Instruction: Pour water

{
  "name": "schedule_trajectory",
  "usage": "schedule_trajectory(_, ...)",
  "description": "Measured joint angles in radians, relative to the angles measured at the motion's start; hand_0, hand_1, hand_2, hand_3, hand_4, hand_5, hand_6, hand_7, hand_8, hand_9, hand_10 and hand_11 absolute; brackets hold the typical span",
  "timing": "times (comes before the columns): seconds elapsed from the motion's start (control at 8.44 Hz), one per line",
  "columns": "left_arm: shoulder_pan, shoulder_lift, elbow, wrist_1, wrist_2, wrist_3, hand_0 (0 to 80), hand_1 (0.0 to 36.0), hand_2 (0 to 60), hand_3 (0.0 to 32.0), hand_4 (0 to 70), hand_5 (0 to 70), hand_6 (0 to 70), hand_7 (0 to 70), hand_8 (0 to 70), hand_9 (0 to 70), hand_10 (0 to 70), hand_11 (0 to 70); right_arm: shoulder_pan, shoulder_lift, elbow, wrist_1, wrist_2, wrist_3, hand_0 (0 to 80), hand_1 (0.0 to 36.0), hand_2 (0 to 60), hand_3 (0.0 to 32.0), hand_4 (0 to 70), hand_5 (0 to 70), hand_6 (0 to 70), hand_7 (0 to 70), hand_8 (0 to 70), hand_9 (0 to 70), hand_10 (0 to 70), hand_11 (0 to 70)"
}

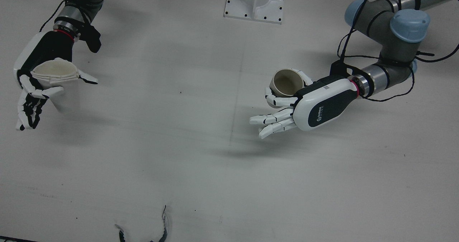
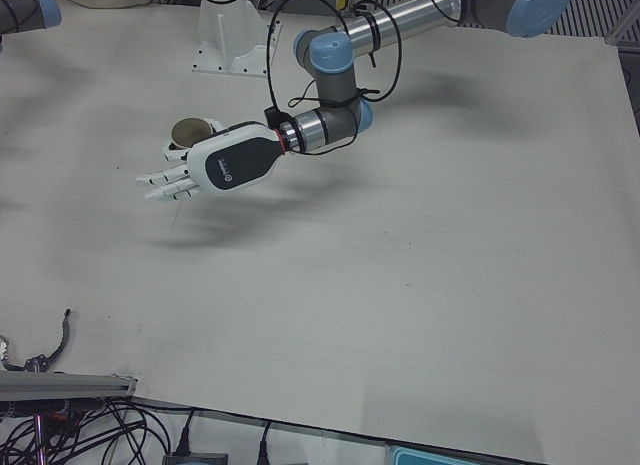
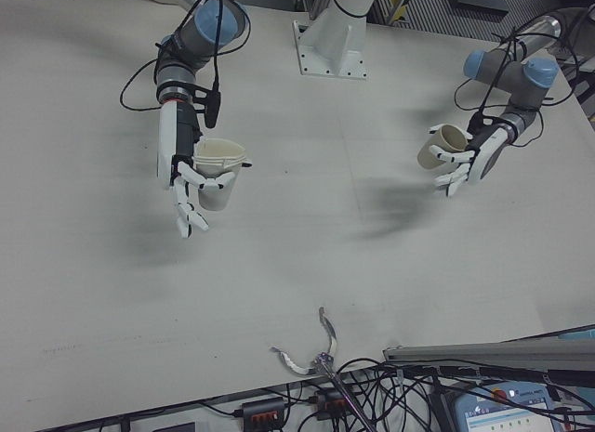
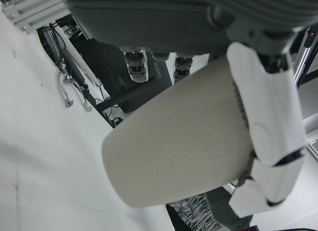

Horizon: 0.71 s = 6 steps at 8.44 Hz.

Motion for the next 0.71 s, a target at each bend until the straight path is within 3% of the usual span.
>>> schedule_trajectory(0.24, 0.060, -0.046, 0.072, -0.001, 0.003, 0.007, 47.2, 36.0, 60.0, 0.0, 47.9, 42.3, 5.8, 16.2, 0.1, 1.8, 7.2, 12.7, -0.004, 0.028, 0.022, -0.010, 0.000, -0.036, 80.0, 34.1, 0.0, 0.0, 44.4, 42.6, 13.2, 20.7, 5.0, 6.4, 5.7, 11.6)
schedule_trajectory(0.36, 0.073, -0.054, 0.084, 0.001, 0.004, 0.008, 47.1, 36.0, 60.0, 0.0, 47.8, 42.1, 5.7, 16.2, 0.1, 1.8, 7.1, 12.7, -0.007, 0.061, 0.064, -0.030, 0.000, -0.126, 80.0, 34.2, 0.0, 0.0, 44.7, 42.9, 13.4, 20.7, 4.8, 5.7, 5.6, 11.4)
schedule_trajectory(0.71, 0.096, -0.086, 0.081, 0.013, 0.005, 0.008, 47.4, 36.0, 60.0, 0.0, 48.2, 42.4, 5.6, 16.4, 0.1, 1.8, 7.0, 12.6, -0.023, 0.190, 0.248, -0.055, -0.064, -0.662, 80.0, 36.0, 0.0, 0.0, 44.2, 43.0, 14.7, 21.4, 3.1, 3.1, 5.1, 11.0)
